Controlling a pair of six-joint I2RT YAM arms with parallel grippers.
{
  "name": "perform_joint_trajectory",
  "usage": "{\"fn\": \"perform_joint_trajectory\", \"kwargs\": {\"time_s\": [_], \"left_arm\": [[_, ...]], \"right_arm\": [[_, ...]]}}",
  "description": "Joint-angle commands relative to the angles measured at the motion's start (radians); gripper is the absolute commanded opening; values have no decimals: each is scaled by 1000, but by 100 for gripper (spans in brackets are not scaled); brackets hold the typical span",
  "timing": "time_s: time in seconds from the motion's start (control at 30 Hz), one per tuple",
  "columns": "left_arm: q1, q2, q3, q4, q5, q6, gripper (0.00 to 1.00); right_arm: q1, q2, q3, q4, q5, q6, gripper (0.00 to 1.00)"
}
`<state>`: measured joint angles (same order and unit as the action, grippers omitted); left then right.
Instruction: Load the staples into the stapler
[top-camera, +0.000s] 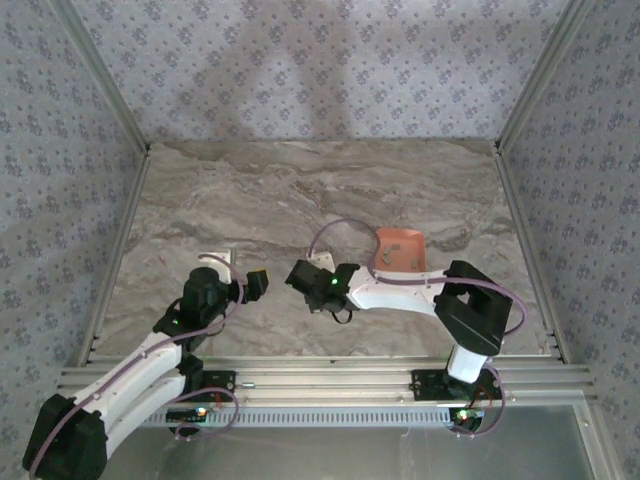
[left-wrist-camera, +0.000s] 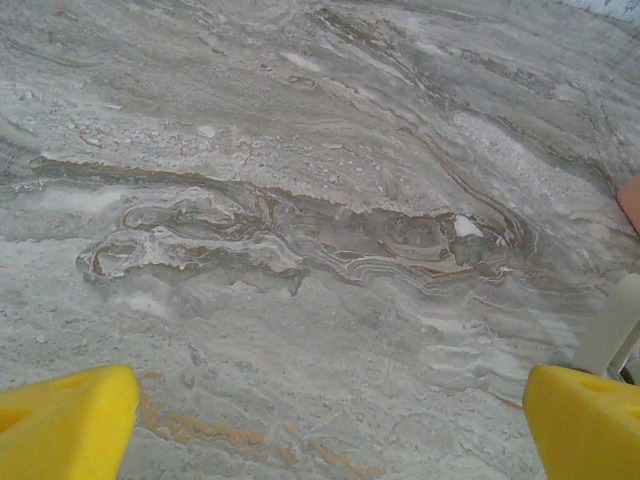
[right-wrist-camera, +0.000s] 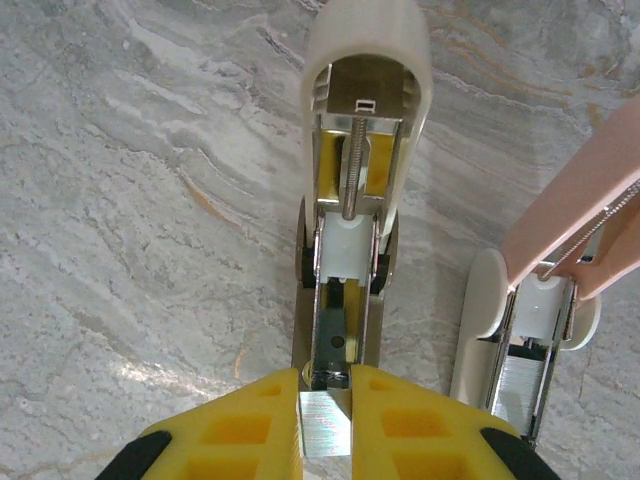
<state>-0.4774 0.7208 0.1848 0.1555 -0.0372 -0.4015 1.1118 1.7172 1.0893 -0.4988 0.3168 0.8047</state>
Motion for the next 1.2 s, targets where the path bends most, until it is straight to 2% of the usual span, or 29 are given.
{"fn": "perform_joint_trajectory", "kwargs": {"time_s": [0.0,0.5,0.8,1.17], "left_arm": [[8,-25,42,-35,17,6,98],[9,-94,16,-51,7,38,99],[8,-78,-15,20,105,77,98],[8,-80,-22,18,114,92,99]], "right_arm": [[7,-27,-12,21,44,30,16],[-3,-9,-10,43,74,7,16],[-18,-11,-23,55,68,-10,16],[-17,-10,-40,94,77,-13,16]]}}
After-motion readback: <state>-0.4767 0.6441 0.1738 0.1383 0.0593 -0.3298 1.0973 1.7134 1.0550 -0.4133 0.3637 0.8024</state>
